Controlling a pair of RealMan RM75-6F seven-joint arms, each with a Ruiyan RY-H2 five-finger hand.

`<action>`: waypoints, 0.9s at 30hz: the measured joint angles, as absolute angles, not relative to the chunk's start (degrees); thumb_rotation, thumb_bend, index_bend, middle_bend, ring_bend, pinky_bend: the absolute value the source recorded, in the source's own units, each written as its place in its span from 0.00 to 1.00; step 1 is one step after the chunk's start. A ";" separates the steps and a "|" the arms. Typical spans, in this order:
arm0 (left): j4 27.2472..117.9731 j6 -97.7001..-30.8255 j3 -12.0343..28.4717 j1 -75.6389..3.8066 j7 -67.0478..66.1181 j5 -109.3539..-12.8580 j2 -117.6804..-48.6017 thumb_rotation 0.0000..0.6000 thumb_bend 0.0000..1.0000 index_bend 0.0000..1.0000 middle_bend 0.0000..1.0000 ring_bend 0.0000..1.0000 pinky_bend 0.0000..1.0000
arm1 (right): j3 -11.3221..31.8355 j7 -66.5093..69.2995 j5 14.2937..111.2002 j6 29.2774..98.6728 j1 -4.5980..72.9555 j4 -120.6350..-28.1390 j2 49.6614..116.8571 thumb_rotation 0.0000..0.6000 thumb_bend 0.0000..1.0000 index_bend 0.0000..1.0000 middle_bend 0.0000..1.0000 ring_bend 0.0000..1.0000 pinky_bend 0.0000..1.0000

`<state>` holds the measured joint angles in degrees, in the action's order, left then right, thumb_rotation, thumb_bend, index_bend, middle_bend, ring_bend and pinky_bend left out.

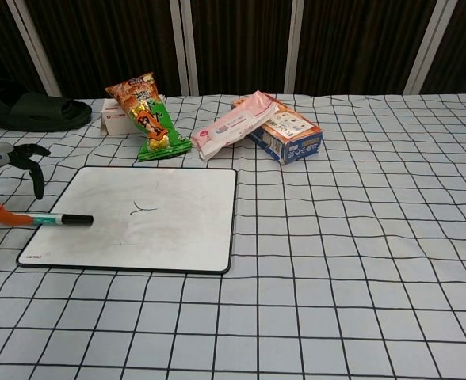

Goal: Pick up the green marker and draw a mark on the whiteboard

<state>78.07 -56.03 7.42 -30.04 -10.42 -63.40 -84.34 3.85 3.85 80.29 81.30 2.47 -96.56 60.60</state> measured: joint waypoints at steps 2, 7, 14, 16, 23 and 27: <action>78.68 -56.47 7.45 -29.86 -10.38 -63.53 -84.07 1.00 0.27 0.35 0.00 0.00 0.00 | 3.83 3.83 80.30 81.30 2.45 -96.57 60.58 1.00 0.35 0.00 0.00 0.00 0.00; 80.66 -58.16 7.62 -29.02 -9.61 -64.03 -82.96 1.00 0.26 0.29 0.00 0.00 0.00 | 3.80 3.93 80.19 81.24 2.39 -96.56 60.50 1.00 0.35 0.00 0.00 0.00 0.00; 87.51 -62.78 7.60 -25.82 -7.05 -65.37 -78.29 1.00 0.16 0.03 0.00 0.00 0.00 | 3.69 3.77 80.67 81.17 2.50 -96.37 60.36 1.00 0.35 0.00 0.00 0.00 0.00; 90.26 -65.36 7.18 -24.26 -6.70 -66.54 -76.16 1.00 0.14 0.02 0.00 0.00 0.00 | 3.60 3.71 81.04 81.21 2.54 -96.20 60.32 1.00 0.35 0.00 0.00 0.00 0.00; 97.66 -77.50 3.44 -17.22 -7.30 -74.71 -69.48 1.00 0.12 0.00 0.00 0.00 0.00 | 3.12 2.75 82.90 81.98 2.58 -94.99 60.63 1.00 0.35 0.00 0.00 0.00 0.00; 98.93 -84.65 -0.46 -11.66 -8.53 -80.07 -66.73 1.00 0.12 0.00 0.00 0.00 0.00 | 2.93 2.28 83.33 82.18 2.58 -94.80 60.92 1.00 0.35 0.00 0.00 0.00 0.00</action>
